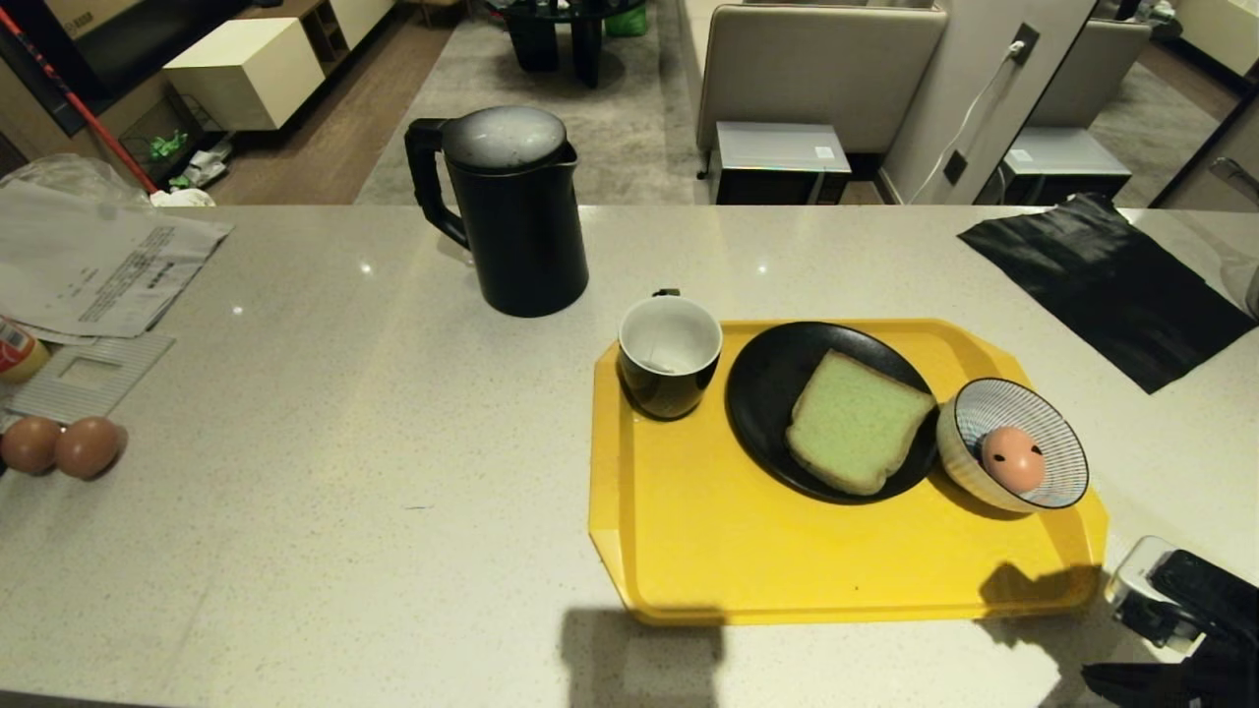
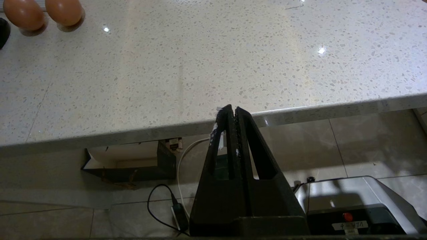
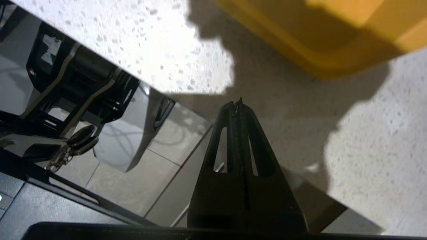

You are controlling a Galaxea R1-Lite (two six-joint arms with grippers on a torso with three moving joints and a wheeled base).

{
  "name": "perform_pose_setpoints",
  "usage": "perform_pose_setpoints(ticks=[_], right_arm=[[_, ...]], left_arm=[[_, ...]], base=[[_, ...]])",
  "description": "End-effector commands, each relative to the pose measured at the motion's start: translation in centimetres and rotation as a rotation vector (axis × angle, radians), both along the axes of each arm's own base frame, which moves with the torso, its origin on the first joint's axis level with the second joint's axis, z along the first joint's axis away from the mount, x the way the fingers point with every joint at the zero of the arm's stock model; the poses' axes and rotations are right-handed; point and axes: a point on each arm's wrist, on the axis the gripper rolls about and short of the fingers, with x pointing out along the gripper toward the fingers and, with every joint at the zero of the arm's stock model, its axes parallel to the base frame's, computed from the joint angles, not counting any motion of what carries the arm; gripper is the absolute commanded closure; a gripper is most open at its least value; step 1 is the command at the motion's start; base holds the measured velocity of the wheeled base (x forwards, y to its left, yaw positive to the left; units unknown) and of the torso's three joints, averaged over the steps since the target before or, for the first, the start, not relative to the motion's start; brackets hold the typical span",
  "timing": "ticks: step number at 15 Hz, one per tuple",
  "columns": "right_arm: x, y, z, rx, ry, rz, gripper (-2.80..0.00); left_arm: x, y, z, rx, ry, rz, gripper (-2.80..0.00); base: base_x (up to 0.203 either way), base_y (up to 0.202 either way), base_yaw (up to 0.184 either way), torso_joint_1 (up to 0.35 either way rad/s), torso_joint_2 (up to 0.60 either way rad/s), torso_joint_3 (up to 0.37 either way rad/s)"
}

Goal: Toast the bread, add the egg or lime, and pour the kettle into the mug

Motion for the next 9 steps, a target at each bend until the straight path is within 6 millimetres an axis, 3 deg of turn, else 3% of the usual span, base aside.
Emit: perform_pose_setpoints(ticks=[1,9], right_arm=[[1.3,0.5,-0.7,-0.008,0.024,0.016,0.00],[4.5,1.4,-1.8,0.004,-0.010,0.016,0.00]], left_arm=[[0.0,0.0,0.0,0.003,0.000,-0.003,0.00],[0.0,0.0,0.0,0.000,0.000,0.000,0.00]], base=[[0.000,0.000,0.000,0.000,0.00,0.000],[0.000,0.000,0.000,0.000,0.00,0.000]])
